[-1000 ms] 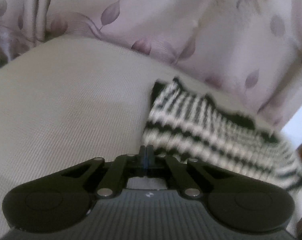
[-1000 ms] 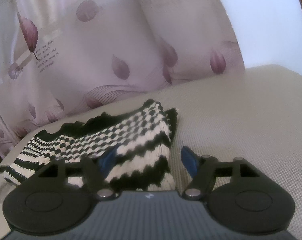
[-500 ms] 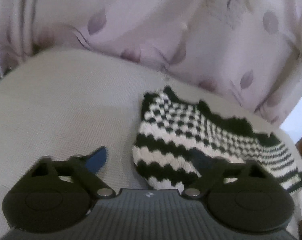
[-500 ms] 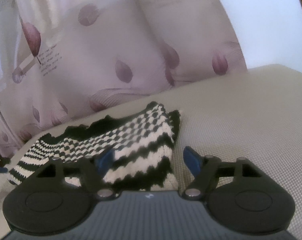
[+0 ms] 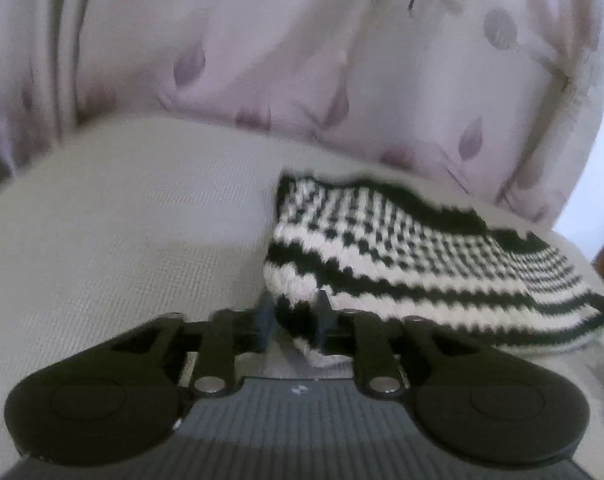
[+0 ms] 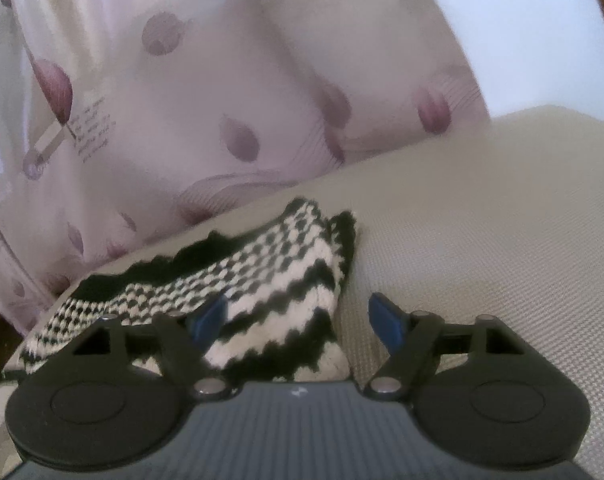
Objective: Fold small clothes
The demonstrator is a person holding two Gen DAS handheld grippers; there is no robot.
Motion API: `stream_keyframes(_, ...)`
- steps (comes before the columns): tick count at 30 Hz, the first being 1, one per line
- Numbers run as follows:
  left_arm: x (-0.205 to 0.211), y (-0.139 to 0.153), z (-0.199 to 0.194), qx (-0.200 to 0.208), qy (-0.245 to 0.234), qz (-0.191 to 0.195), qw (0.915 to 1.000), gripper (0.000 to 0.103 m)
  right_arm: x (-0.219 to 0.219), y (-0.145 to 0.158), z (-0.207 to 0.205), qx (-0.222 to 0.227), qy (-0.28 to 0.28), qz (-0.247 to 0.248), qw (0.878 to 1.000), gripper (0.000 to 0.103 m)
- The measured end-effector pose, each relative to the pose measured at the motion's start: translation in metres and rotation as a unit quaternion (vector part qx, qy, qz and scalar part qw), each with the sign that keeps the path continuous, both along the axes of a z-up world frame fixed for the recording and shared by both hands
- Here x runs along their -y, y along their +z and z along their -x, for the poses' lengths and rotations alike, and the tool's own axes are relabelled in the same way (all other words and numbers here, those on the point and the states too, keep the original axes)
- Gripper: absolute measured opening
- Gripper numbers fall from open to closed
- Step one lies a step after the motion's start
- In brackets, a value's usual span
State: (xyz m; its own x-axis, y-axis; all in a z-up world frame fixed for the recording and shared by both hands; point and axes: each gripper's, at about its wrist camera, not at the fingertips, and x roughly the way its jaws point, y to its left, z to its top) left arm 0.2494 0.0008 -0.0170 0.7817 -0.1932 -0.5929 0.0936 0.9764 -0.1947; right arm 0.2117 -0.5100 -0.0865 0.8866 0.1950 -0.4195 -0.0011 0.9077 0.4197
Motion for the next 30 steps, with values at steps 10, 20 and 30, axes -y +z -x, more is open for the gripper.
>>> stream_keyframes(10, 0.028, 0.011, -0.033, 0.026, 0.013, -0.018, 0.9994, 0.057, -0.021, 0.003, 0.001, -0.029, 0.036, 0.063, 0.997, 0.025)
stream_keyframes(20, 0.036, -0.039, -0.035, 0.027, 0.035, -0.003, 0.999, 0.07, 0.015, 0.001, 0.02, -0.06, 0.03, 0.006, 0.998, 0.016)
stream_keyframes(30, 0.043, -0.04, -0.037, 0.018, 0.043, -0.028, 0.9985, 0.098, -0.001, 0.052, 0.008, 0.027, 0.002, 0.05, 0.998, 0.018)
